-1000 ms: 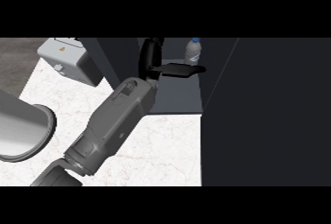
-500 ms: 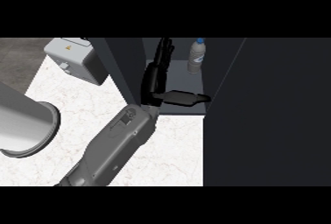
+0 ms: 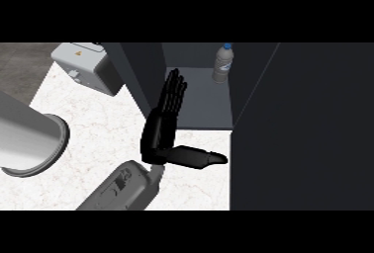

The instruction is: Pick up the bottled water, place it into the cabinet and close the cabinet

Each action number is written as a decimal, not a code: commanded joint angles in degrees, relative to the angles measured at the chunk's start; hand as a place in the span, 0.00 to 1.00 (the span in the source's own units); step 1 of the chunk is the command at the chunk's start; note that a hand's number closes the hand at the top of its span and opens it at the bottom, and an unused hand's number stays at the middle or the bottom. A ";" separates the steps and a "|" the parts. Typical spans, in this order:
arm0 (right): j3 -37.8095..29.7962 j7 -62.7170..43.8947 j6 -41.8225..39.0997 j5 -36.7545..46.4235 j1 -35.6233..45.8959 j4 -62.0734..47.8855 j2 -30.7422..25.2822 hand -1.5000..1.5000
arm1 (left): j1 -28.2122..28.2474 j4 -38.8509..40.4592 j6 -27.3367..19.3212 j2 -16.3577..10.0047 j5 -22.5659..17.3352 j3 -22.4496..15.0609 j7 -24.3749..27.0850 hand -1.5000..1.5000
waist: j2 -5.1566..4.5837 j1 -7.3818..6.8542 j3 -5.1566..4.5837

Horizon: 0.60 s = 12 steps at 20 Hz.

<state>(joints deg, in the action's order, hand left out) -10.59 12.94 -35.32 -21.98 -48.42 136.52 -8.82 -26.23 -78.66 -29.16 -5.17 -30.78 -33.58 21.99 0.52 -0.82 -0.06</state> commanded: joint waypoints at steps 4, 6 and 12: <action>3.96 -4.85 -6.46 1.36 -2.85 7.96 -5.96 1.00 | 9.29 -14.24 -3.22 -4.33 1.91 -3.33 -3.79 0.00 | 0.01 0.26 0.02; 7.38 -5.56 -6.99 3.83 -2.57 9.53 -5.88 1.00 | 14.86 -18.78 -3.50 -5.69 2.67 -5.46 -2.08 0.00 | 0.11 -0.19 -0.03; 14.47 -9.56 -7.15 6.32 -2.09 11.58 -7.10 1.00 | 21.74 -23.20 -0.69 -10.95 1.92 -2.93 -0.10 0.00 | -0.21 0.57 -0.05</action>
<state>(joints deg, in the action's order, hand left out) 1.63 8.29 -42.59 -20.40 -48.58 136.92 -14.69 -8.14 -97.70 -29.64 -13.68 -29.17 -36.93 22.17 0.36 -0.63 -0.12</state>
